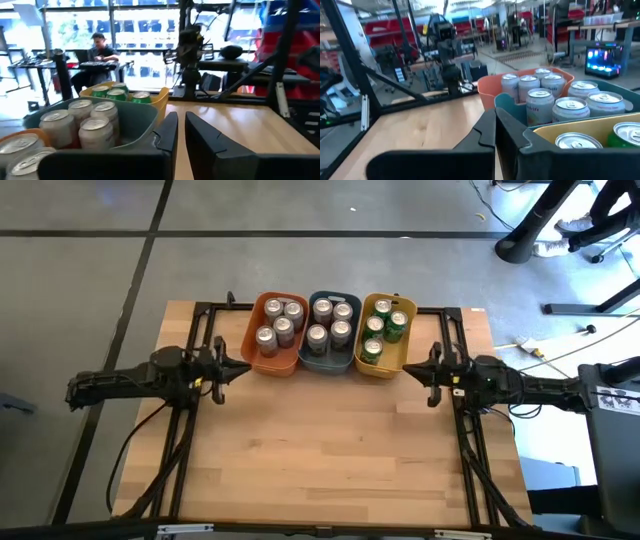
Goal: Sort soda cans
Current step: Return to Home Position
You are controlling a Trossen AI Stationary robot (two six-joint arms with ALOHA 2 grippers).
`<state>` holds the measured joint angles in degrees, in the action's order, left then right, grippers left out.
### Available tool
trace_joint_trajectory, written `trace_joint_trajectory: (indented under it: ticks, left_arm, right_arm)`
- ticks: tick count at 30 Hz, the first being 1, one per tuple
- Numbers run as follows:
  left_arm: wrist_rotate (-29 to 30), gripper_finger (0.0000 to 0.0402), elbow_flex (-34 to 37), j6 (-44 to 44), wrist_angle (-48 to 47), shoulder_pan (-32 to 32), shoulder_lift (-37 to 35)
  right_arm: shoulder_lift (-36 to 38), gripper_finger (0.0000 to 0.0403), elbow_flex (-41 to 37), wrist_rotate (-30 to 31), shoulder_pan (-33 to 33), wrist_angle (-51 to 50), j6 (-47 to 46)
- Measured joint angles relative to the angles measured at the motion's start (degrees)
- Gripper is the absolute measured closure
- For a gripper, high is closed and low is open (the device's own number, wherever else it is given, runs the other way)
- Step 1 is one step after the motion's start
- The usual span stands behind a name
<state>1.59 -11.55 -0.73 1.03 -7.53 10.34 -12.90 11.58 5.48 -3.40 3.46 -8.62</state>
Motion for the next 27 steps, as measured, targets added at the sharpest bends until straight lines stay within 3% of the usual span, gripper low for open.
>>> trace_joint_trajectory:
  ticks: [12, 15, 27]
  left_arm:
    - [-0.85, 0.0373, 6.69, 2.96, 2.47, -0.02, -8.93]
    - [-0.90, 0.0373, 8.27, 4.24, 1.52, -0.02, -10.14]
    - [0.06, 0.0373, 10.99, 6.03, 0.02, -0.07, -10.11]
  right_arm:
    - [12.82, 0.0400, -10.91, 1.08, 0.00, -0.26, -0.40]
    - [12.54, 0.0400, -10.87, 3.10, 0.00, -0.40, -1.45]
    - [12.68, 0.0400, -10.98, 1.88, 0.00, -0.89, -1.91]
